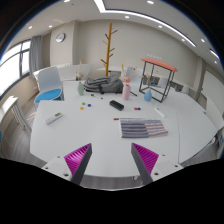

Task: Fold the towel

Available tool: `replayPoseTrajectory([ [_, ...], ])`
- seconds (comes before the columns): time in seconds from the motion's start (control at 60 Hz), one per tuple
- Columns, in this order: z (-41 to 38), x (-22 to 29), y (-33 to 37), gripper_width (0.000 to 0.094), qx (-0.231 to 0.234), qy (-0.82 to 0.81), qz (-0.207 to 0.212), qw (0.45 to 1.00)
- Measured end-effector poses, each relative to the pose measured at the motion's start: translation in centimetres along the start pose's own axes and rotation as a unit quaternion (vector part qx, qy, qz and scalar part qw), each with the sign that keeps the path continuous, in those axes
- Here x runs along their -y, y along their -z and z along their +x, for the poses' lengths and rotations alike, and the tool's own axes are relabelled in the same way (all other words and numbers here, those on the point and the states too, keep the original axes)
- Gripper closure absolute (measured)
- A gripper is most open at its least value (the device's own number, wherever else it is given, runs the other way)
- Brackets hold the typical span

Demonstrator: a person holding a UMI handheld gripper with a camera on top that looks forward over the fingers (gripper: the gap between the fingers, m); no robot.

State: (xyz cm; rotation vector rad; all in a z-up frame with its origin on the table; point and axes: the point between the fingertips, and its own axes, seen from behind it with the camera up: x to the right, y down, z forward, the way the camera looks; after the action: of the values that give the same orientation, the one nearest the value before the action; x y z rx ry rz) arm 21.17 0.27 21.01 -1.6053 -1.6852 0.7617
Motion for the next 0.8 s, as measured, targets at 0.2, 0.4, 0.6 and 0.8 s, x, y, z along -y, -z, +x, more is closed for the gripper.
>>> replayPoseTrajectory([
  [0.2, 2.2, 0.5, -4.6, 0.0083, -0.007, 0.001, 0.012, 1.000],
  [0.4, 4.2, 1.2, -11.1, 0.0085, -0.013, -0.005, 0.017, 1.000],
  [0.6, 6.2, 1.4, -19.6, 0.0085, -0.011, -0.007, 0.016, 1.000],
  [0.8, 7.4, 1.5, -27.8, 0.0079, 0.000, 0.003, 0.019, 1.000],
])
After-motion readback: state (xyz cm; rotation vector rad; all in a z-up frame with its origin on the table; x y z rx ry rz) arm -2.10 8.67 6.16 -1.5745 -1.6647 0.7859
